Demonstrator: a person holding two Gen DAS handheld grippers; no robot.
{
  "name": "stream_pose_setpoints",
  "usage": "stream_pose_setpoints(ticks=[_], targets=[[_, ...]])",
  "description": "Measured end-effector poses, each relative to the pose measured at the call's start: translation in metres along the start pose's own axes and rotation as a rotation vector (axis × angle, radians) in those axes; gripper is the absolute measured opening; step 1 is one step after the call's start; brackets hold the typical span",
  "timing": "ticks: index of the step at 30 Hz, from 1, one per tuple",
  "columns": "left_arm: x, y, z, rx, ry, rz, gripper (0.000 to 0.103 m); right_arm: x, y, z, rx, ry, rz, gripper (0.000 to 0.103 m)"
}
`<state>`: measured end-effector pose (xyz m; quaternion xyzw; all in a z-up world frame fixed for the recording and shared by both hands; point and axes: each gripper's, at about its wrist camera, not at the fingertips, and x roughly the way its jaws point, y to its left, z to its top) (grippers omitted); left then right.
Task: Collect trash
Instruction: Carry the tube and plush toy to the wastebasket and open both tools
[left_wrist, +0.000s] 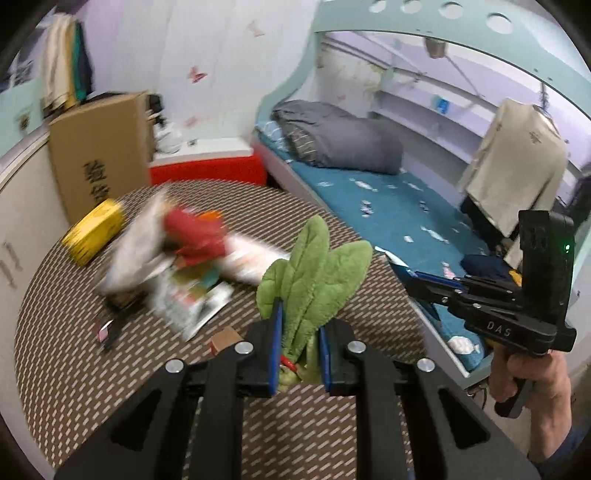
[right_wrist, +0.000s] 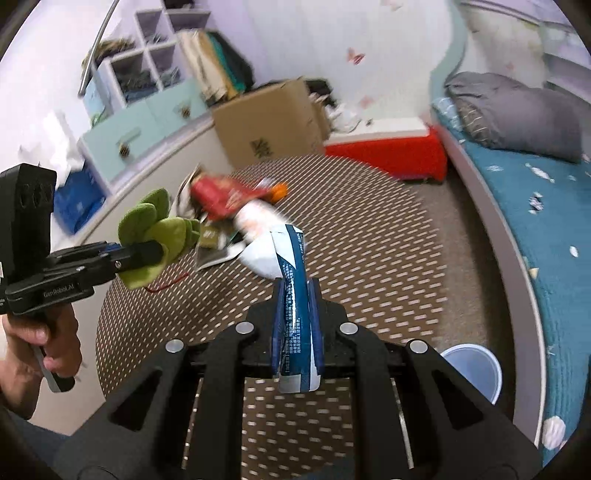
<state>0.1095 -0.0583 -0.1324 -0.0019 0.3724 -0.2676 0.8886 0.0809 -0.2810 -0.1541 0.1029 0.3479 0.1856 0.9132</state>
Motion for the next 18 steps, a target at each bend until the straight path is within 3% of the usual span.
stream_pose_setpoints(ticks=[8,11,18], targets=[[0.041,-0.079,0.048,0.086,-0.01,-0.123,0.016,-0.057,-0.078,0.008,0.13,-0.122,-0.122,0.013],[0.065,-0.103,0.059,0.09,0.014,-0.169,0.016,-0.074,-0.108,0.003,0.179,-0.142,-0.19,0.013],[0.13,-0.166,0.065,0.133,0.115,-0.255,0.016,-0.085,-0.181,-0.017,0.345,-0.141,-0.258,0.013]])
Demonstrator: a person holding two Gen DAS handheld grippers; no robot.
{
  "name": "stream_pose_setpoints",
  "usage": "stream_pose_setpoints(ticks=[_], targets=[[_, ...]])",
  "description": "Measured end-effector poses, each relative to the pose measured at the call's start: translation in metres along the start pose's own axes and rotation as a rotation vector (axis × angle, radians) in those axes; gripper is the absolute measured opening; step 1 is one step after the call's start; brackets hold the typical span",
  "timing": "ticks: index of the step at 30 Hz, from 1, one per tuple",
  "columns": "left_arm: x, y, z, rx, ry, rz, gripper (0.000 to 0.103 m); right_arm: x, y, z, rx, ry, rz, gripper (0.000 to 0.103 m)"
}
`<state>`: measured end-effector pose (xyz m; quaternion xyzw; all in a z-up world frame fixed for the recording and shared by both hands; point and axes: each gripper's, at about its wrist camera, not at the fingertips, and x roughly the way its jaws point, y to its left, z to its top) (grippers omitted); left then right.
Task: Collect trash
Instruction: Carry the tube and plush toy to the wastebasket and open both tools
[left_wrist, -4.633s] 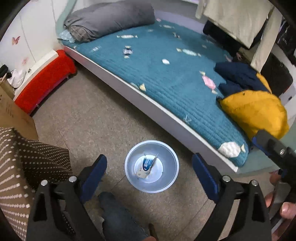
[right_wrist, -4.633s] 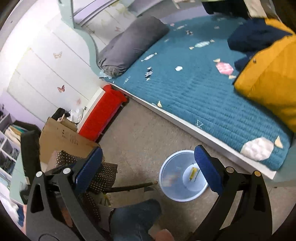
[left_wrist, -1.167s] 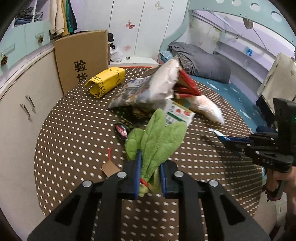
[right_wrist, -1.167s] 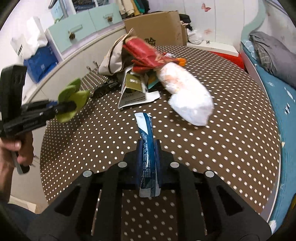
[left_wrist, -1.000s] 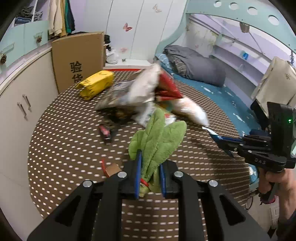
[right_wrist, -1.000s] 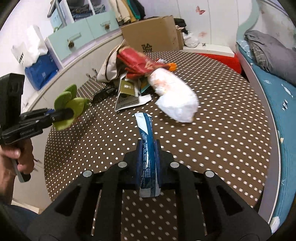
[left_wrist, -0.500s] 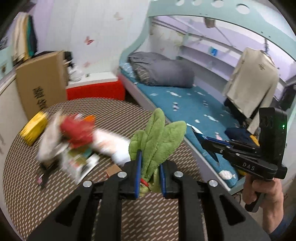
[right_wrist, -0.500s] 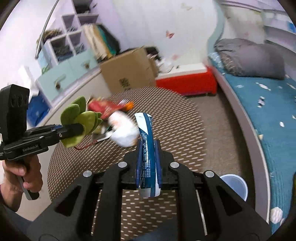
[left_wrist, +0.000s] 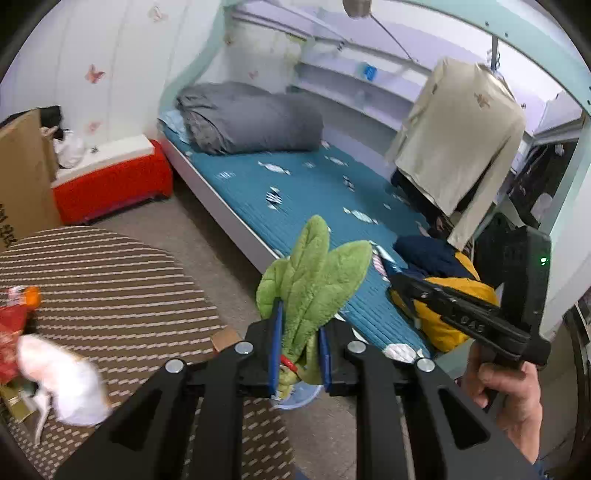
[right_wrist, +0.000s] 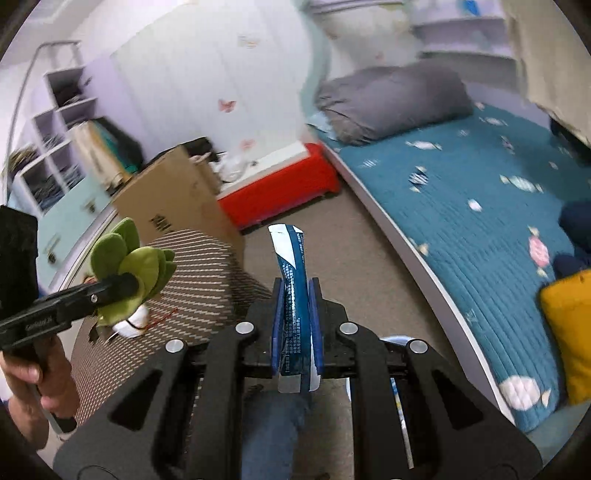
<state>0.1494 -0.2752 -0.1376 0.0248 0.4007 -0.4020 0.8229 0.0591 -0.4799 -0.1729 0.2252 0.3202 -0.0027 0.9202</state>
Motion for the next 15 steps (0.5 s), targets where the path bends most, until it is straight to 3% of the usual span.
stream_pose_setpoints(ticks=[4,15], targets=[[0.049,-0.013,0.007,-0.02,0.079,-0.027,0.016,0.018,-0.042,-0.007,0.095,0.041,-0.03,0.013],[0.153,-0.035,0.002,-0.002,0.26,-0.013,0.016,0.069,-0.112,-0.034,0.267,0.147,-0.07,0.014]])
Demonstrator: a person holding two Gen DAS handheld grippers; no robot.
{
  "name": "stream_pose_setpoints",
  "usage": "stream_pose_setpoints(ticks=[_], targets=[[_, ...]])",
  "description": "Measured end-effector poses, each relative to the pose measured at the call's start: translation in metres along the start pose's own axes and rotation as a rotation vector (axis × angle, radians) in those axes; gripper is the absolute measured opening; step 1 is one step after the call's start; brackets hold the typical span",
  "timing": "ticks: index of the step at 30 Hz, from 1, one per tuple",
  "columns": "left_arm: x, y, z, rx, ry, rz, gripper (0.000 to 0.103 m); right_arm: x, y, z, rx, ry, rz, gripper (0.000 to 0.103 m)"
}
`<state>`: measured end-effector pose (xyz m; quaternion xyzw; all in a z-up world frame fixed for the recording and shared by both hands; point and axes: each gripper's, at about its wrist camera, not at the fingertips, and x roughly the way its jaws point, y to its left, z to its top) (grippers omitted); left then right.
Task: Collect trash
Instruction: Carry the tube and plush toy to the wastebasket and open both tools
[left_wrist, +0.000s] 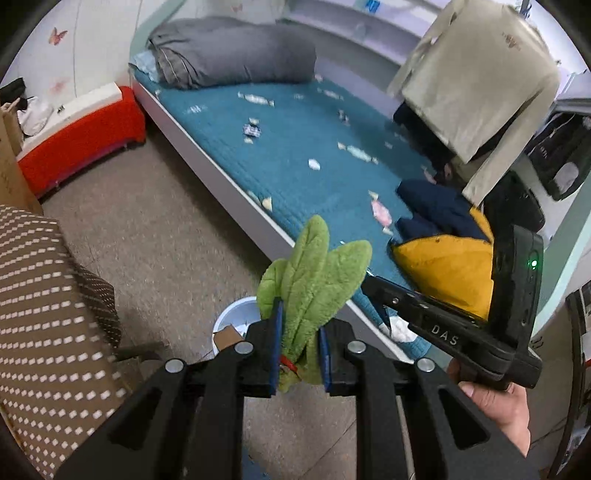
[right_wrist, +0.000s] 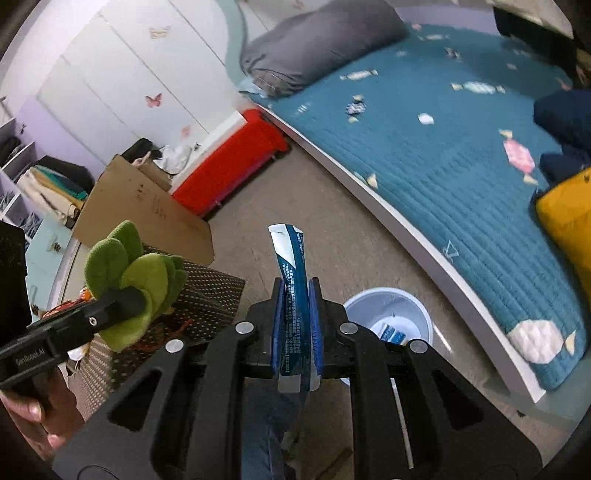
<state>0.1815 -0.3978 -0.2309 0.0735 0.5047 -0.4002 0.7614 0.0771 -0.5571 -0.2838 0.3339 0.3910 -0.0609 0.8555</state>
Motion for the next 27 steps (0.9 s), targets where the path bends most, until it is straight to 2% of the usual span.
stream_pose_setpoints(ticks=[3,5,6,7,8,9,10,14,16,18,23,27], targets=[[0.022,0.003,0.0,-0.008,0.056,0.001,0.017,0.016,-0.01,-0.001,0.026,0.028,-0.006,0.014],[0.034,0.005,-0.002,0.004,0.096,-0.015,0.022,0.025,-0.016,-0.003,0.043,0.044,-0.005,0.015],[0.041,0.005,-0.001,0.016,0.118,-0.01,0.036,0.031,-0.02,-0.004,0.055,0.053,-0.007,0.015],[0.048,0.005,0.0,0.028,0.129,0.007,0.062,0.038,-0.025,-0.004,0.071,0.064,-0.011,0.019],[0.051,0.005,0.001,0.033,0.127,0.02,0.076,0.043,-0.03,-0.005,0.092,0.074,-0.014,0.026],[0.053,0.005,0.003,0.032,0.122,0.037,0.09,0.046,-0.035,-0.006,0.111,0.079,-0.019,0.057],[0.053,0.007,0.004,0.027,0.113,0.056,0.09,0.049,-0.042,-0.009,0.147,0.079,-0.017,0.071],[0.04,0.013,0.008,0.015,0.093,0.055,0.09,0.049,-0.054,-0.016,0.21,0.074,-0.001,0.074],[0.03,0.014,0.008,0.028,0.061,0.072,0.09,0.044,-0.055,-0.018,0.216,0.061,-0.01,0.09],[0.018,0.012,0.009,0.038,0.031,0.081,0.09,0.038,-0.053,-0.021,0.217,0.046,-0.027,0.097],[-0.02,0.01,0.005,0.066,-0.063,0.113,0.092,0.022,-0.039,-0.023,0.186,0.026,-0.079,0.097],[-0.049,0.008,0.0,0.076,-0.121,0.136,0.094,0.006,-0.018,-0.022,0.147,0.0,-0.073,0.097]])
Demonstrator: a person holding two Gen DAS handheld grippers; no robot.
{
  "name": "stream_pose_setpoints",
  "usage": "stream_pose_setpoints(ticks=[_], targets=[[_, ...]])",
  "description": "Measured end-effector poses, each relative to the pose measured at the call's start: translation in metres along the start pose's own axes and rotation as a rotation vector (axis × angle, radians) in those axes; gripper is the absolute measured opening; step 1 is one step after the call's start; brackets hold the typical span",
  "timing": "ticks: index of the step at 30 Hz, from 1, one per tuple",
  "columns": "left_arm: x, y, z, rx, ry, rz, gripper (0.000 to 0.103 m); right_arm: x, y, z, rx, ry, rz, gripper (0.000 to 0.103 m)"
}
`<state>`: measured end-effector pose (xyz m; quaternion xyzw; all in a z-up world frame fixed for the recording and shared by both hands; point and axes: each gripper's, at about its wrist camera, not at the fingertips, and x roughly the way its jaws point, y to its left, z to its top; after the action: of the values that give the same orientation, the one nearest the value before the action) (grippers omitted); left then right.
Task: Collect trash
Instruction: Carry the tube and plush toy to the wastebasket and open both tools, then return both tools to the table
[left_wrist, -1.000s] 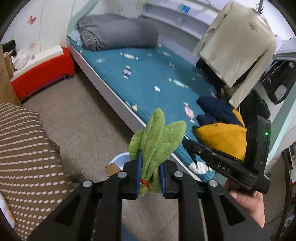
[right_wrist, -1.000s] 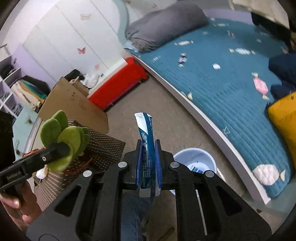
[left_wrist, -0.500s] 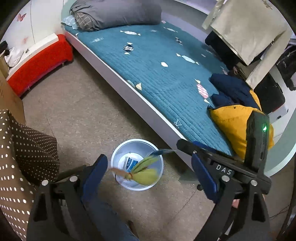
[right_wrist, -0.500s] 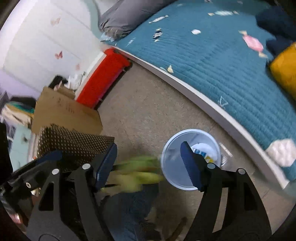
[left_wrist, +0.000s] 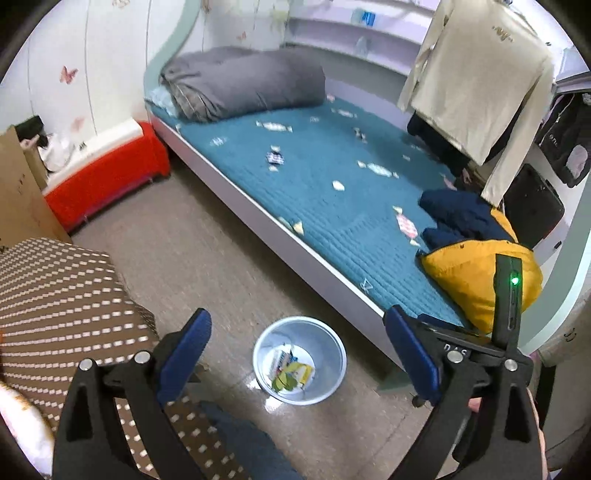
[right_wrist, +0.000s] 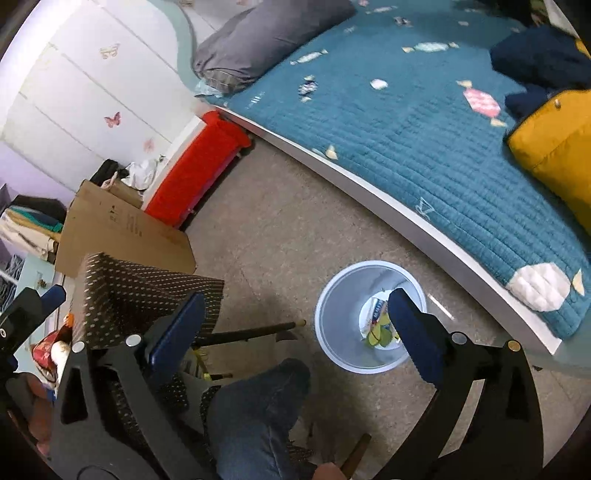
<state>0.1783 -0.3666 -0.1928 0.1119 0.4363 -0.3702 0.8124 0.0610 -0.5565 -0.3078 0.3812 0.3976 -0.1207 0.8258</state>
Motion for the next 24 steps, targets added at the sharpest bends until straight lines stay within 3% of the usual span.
stream_pose_setpoints(ticks=[18,24], targets=[[-0.118,0.037,-0.023,-0.017,-0.175,0.084,0.095,-0.079,0.13,-0.015,-0.245,-0.114,0.08,0.097],[-0.151,0.058,-0.037,-0.033,-0.234,0.153,0.095,-0.093,0.173,-0.023,-0.335,-0.134,0.111,0.097]])
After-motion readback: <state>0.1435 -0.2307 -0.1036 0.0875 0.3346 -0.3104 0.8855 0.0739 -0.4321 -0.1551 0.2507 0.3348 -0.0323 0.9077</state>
